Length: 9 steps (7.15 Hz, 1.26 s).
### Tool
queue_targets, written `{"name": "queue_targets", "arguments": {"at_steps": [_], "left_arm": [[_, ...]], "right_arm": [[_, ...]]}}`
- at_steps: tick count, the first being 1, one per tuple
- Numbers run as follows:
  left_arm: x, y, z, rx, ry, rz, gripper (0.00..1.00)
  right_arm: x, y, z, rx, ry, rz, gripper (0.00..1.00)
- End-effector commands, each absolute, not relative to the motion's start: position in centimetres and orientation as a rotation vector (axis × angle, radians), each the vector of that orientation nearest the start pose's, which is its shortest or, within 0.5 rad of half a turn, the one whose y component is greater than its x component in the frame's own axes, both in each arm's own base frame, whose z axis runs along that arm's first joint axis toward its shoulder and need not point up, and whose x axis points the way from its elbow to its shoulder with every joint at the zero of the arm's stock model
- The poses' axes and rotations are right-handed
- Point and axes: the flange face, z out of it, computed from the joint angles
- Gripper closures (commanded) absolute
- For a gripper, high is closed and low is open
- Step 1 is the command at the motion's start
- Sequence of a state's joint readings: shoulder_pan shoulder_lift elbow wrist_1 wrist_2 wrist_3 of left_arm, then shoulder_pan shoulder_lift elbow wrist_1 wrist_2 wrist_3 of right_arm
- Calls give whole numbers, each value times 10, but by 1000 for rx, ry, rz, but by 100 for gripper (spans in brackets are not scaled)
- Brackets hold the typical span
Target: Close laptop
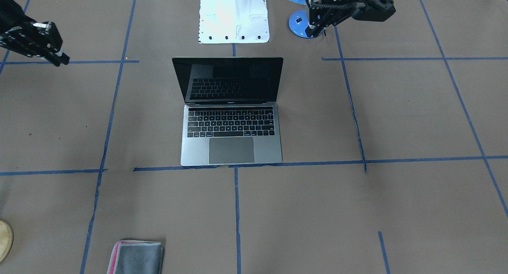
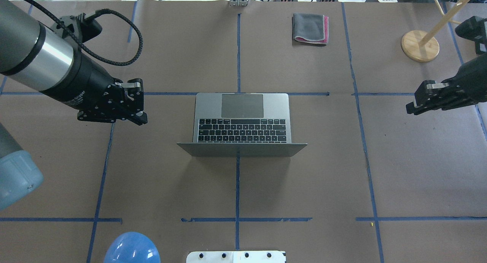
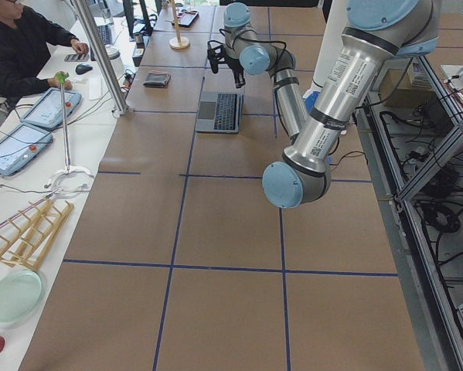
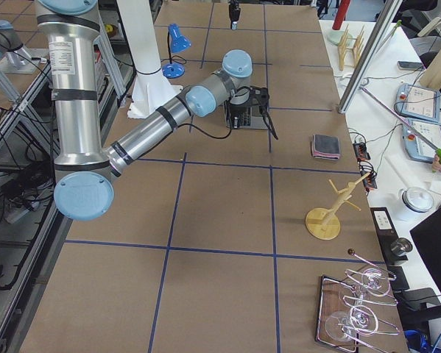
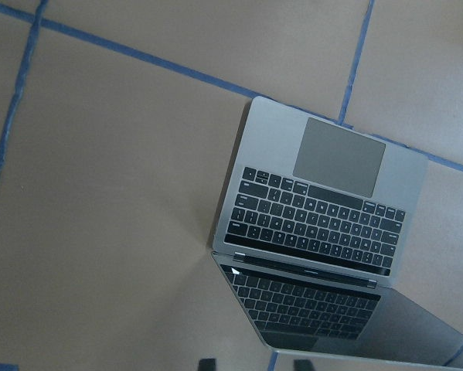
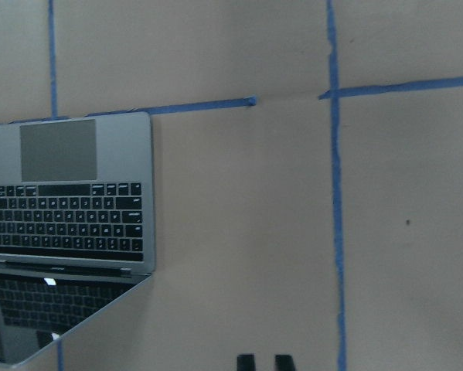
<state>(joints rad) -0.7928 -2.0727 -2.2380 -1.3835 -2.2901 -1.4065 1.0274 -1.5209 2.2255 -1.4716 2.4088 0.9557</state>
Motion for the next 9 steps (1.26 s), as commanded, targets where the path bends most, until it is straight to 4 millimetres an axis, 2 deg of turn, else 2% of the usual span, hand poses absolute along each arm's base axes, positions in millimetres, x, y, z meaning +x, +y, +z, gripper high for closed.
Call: {"name": "queue_targets", "arguments": {"at_steps": [1,2,3,4,6,8,9], "left_arm": [[323,-359,114,-180,1146,-121,99],[340,-346,112,-180,1140,-92,100],[355,-341,105,-179,1139,-74,100],[370,-338,103,-190,1130,-59,100],[398,-335,111,-179,1096,-55,100],[423,-340,125,-179,1050,-62,100],[441,-334,131,-155,1031,-58,100]], "right_arm": [[-227,-353,268,-71,-1166,-13,100],[-261,-331,249,-104,-1179,-48,100],[-306,-304,231,-140,-1176,-41,100],[-340,-279,217,-143,-1175,-23,100],[-374,-246,211,-110,-1162,-22,100],[-388,-245,210,-28,-1146,11,100],[-396,-248,215,-2,-1128,28,100]]}}
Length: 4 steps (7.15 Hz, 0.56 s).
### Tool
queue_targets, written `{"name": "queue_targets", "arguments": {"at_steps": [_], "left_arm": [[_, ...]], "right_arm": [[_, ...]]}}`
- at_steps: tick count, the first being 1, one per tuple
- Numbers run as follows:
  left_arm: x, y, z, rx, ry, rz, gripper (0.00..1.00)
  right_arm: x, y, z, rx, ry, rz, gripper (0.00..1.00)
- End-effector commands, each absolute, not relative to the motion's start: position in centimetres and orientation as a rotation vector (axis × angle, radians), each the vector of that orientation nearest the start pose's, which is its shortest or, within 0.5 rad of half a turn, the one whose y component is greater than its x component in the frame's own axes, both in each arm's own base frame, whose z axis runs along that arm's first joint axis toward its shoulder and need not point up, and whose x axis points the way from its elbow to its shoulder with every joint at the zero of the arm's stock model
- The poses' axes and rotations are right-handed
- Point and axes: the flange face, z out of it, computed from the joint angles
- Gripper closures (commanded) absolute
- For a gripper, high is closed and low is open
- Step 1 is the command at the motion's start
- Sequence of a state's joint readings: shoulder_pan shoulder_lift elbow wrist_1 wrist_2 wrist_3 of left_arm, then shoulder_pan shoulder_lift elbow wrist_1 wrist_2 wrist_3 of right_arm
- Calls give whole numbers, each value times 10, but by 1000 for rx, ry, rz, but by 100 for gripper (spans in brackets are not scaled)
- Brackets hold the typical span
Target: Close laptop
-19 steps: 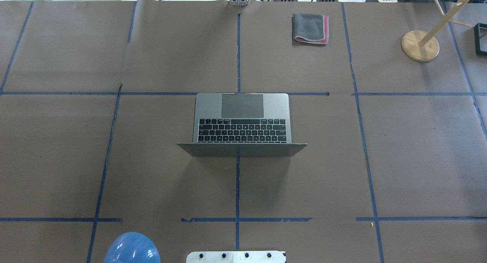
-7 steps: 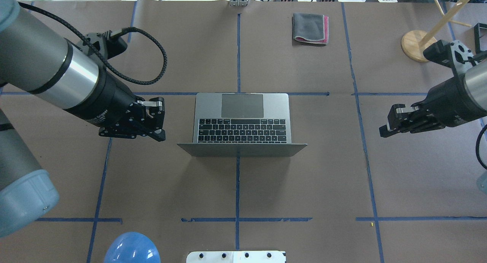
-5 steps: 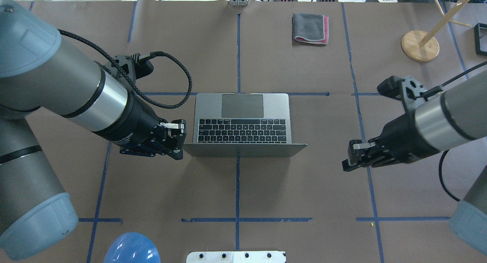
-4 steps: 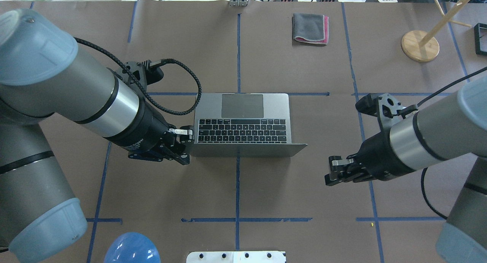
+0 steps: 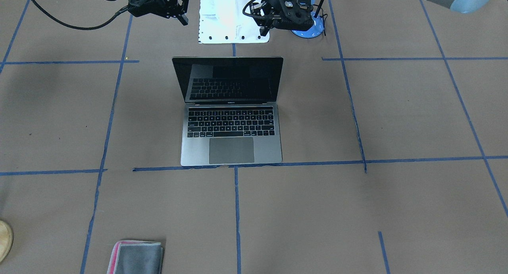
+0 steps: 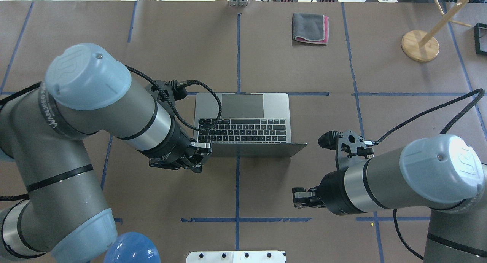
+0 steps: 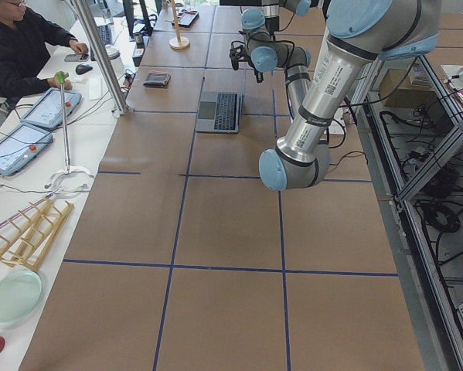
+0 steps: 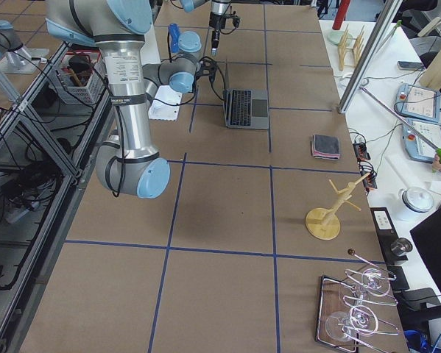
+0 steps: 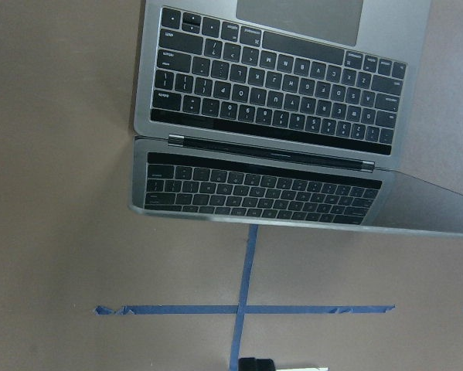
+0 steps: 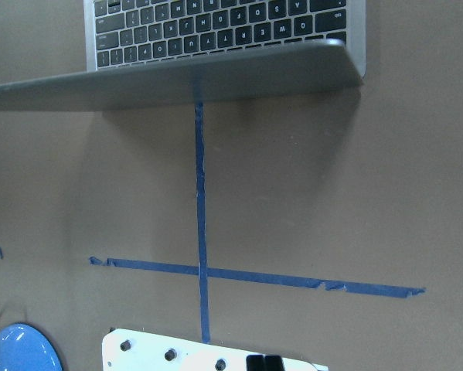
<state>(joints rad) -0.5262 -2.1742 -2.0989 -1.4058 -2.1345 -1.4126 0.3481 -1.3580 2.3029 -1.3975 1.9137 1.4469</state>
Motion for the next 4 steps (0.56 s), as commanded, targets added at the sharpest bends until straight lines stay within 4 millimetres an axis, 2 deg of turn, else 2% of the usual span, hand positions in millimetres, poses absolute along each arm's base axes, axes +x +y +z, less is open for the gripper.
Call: {"name": "queue_targets", "arguments": {"at_steps": [1,4], "left_arm": [[461,-330,140,-142,1016,-52,100],[466,-335,142,-136,1022,-55,100]], "right_arm": [[-404,-253,220,14,-1110,42,100],[-419,-270,208,82,-1115,76,100]]}}
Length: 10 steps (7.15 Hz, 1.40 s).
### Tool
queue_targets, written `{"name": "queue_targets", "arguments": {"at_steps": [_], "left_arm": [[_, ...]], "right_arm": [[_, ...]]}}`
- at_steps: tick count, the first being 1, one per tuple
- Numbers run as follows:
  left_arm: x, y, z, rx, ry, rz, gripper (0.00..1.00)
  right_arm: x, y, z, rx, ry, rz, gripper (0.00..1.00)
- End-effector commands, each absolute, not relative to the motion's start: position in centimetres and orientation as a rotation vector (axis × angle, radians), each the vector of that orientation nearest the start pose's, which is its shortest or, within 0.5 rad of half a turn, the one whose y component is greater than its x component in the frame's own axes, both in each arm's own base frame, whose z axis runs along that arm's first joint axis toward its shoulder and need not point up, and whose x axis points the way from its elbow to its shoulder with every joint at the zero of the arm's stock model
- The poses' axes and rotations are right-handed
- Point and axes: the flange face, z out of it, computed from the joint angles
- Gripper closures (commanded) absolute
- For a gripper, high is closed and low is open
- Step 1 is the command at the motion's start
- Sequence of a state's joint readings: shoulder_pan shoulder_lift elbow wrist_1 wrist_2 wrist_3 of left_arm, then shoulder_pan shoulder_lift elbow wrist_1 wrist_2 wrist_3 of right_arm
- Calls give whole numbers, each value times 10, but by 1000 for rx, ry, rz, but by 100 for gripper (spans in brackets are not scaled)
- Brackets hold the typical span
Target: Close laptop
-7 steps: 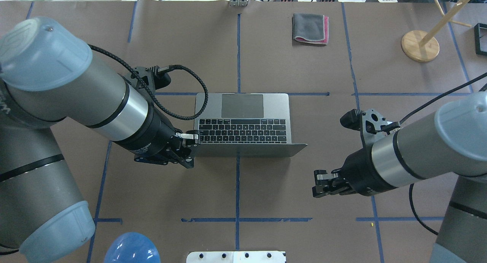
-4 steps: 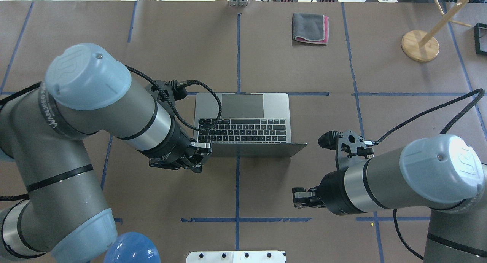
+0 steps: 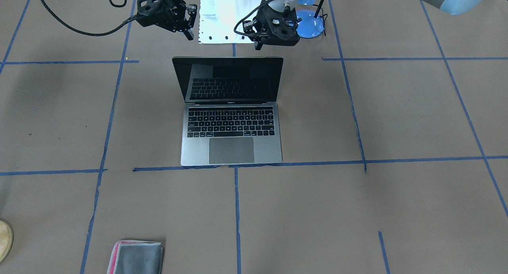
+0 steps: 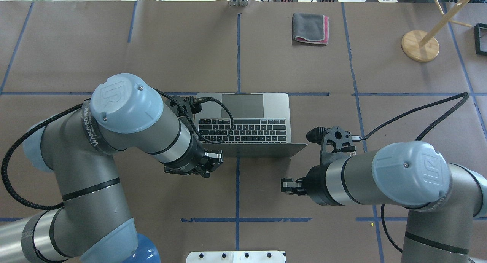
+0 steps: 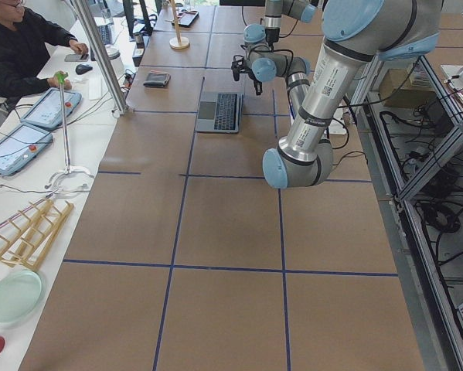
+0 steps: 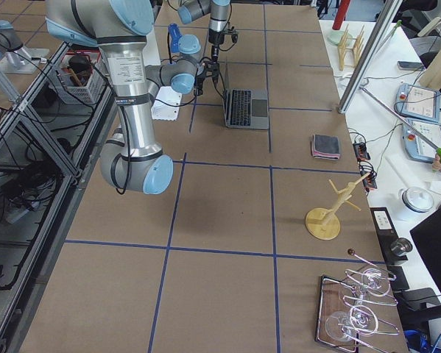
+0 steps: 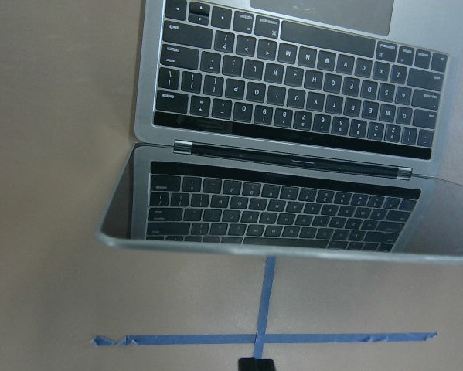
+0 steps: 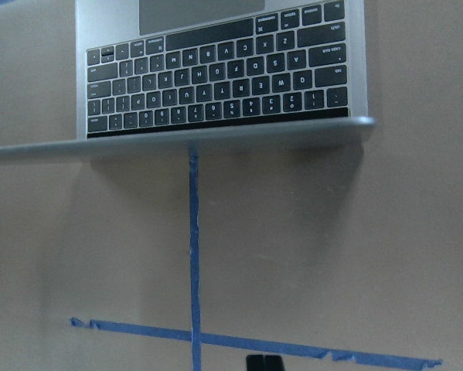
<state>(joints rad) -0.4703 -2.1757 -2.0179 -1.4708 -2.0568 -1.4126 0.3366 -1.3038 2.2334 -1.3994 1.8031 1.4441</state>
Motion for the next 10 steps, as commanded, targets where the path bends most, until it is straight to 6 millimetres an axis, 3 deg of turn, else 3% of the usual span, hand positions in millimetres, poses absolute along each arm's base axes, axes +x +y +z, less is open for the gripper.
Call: {"name": "queue_targets", "arguments": {"at_steps": [1,5,6,10], "left_arm": [[463,-342,143,-128,1020,-69,100],[435,-387,141,-77,1027,-142,100],[439,-405,136,-66,1026,-164,100],[459,-472,152,-19,1022,-199,100]], "right_arm": [[-417,-283,208,99,-1111,98,100],[-422,-349,196,158,-1100,194,100],[-420,-369,194,183,-1091,205,100],[-421,-402,203,220,-1049,211,100]]}}
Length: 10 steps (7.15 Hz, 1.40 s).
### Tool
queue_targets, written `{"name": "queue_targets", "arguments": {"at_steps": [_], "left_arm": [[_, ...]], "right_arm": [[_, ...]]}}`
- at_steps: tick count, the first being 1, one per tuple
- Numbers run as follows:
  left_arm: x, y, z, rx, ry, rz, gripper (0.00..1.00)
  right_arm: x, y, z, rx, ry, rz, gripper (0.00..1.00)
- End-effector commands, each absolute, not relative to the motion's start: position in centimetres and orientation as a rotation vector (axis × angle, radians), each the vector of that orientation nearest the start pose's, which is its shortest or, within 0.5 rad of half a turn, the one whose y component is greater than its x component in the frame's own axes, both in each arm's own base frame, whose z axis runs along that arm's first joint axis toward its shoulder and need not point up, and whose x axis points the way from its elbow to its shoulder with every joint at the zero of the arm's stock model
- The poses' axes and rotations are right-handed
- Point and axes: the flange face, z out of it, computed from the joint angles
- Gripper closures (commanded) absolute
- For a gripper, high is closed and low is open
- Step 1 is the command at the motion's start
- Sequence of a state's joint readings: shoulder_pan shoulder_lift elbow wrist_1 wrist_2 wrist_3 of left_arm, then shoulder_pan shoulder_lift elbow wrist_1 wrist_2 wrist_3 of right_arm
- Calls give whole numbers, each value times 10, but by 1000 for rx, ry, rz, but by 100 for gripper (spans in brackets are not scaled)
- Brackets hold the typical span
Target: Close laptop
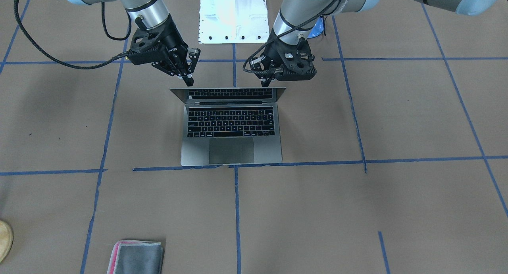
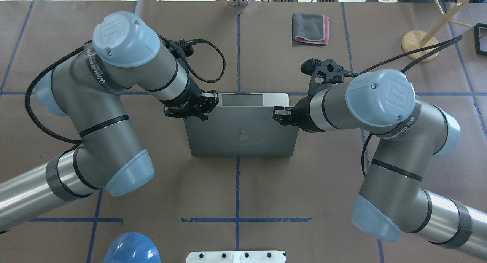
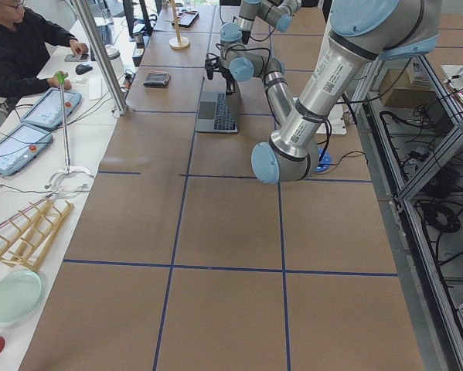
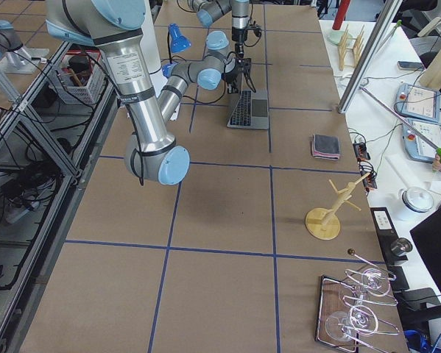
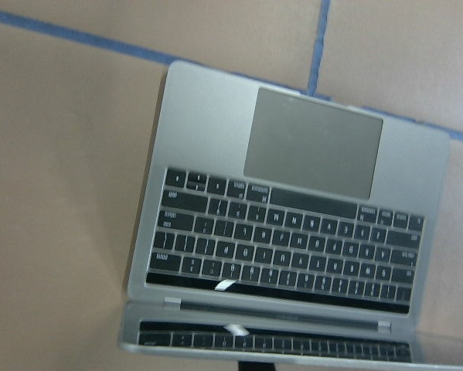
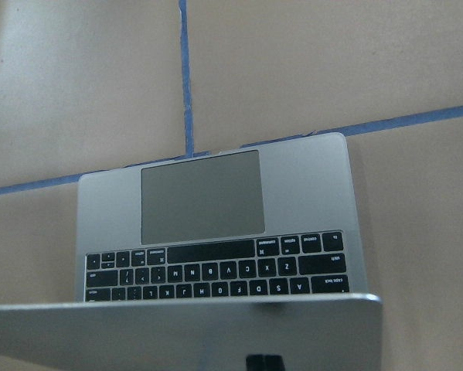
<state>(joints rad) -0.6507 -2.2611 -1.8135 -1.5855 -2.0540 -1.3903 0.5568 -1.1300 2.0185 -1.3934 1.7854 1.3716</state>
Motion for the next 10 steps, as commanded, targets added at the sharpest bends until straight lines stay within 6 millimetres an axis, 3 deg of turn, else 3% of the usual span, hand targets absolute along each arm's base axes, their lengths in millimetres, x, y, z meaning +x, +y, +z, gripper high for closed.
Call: {"name": "queue_targets", "arguments": {"at_steps": [1,4,6,9,10], "left_arm": [[461,-483,160,-17,1012,-206,100],[471,-498,174,-9,1006,-203,100],[491,-517,186,-6,1003,-201,100],[515,-537,215,-4,1005,-200,100],[521,-543,221,0,1009,-199,100]], "right_arm": [[-434,-417,204,218,-1029,216,100],[-461,-478,212,212,-975,234,100],[-470,-504,228,221,-988,250,100],[-487,-531,217,216,-971,263,100],[-479,-538,216,200,-980,260,100]]}}
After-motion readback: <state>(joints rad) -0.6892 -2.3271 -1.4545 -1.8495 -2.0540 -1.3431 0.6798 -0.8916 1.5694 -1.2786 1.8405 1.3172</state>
